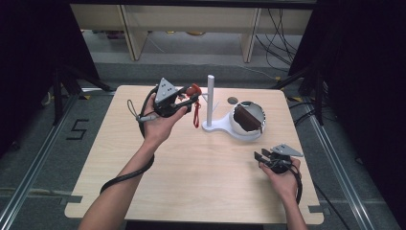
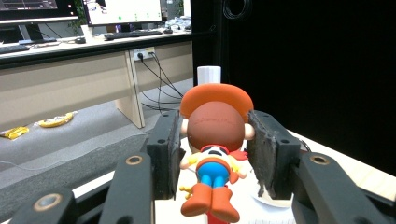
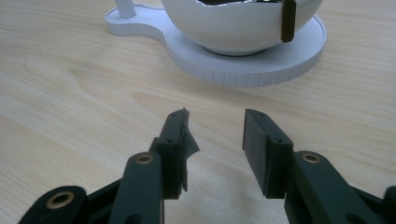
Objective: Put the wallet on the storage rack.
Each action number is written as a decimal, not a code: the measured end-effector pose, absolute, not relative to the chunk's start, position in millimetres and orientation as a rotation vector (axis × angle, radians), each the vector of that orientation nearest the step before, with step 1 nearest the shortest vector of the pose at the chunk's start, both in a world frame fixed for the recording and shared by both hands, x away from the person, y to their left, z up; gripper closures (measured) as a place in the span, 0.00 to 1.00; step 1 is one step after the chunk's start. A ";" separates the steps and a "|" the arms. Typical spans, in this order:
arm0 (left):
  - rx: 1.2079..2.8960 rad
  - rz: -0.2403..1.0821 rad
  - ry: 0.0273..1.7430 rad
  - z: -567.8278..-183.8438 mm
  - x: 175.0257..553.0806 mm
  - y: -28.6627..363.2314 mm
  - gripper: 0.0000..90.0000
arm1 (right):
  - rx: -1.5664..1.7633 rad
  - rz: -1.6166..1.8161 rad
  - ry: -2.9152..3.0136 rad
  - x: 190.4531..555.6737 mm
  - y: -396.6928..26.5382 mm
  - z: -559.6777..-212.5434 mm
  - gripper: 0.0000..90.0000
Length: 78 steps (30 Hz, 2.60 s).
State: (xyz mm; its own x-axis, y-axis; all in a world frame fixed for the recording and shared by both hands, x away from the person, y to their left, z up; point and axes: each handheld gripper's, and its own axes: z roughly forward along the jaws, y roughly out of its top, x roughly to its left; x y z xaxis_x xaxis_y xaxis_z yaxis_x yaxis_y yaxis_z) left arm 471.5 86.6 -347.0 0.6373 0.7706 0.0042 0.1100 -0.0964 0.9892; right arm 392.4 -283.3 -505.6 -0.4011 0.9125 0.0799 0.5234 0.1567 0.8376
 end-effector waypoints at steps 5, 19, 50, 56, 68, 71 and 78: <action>1.594 0.652 0.748 -345.2 474.1 84.9 0.61 | 1.430 1.153 1.982 389.6 -281.0 -504.9 0.68; 1.596 0.643 0.744 -343.7 477.6 78.3 0.61 | 1.391 1.146 1.996 391.1 -283.2 -505.3 0.68; 1.619 0.624 0.701 -354.3 468.6 69.8 0.61 | 1.372 1.152 2.003 392.2 -283.1 -507.6 0.68; 1.620 0.625 0.697 -356.9 465.5 70.0 0.61 | 1.367 1.149 2.007 392.4 -283.2 -508.4 0.68; 1.634 0.619 0.690 -365.5 460.7 69.2 0.61 | 1.362 1.143 2.007 392.4 -283.3 -509.1 0.68; 1.633 0.616 0.691 -367.9 459.7 68.6 0.61 | 1.362 1.140 2.009 392.5 -283.3 -509.4 0.68; 1.639 0.609 0.693 -373.1 458.9 67.0 0.61 | 1.368 1.127 2.016 391.7 -283.7 -508.9 0.67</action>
State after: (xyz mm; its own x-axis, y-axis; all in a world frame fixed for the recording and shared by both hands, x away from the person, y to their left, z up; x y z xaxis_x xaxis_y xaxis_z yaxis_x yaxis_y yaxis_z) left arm 458.9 67.0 -373.1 0.6863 0.7271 0.0175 0.1106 -0.1280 0.9856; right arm 391.7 -283.7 -508.9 -0.4046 0.9115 0.0745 0.5412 0.1729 0.8229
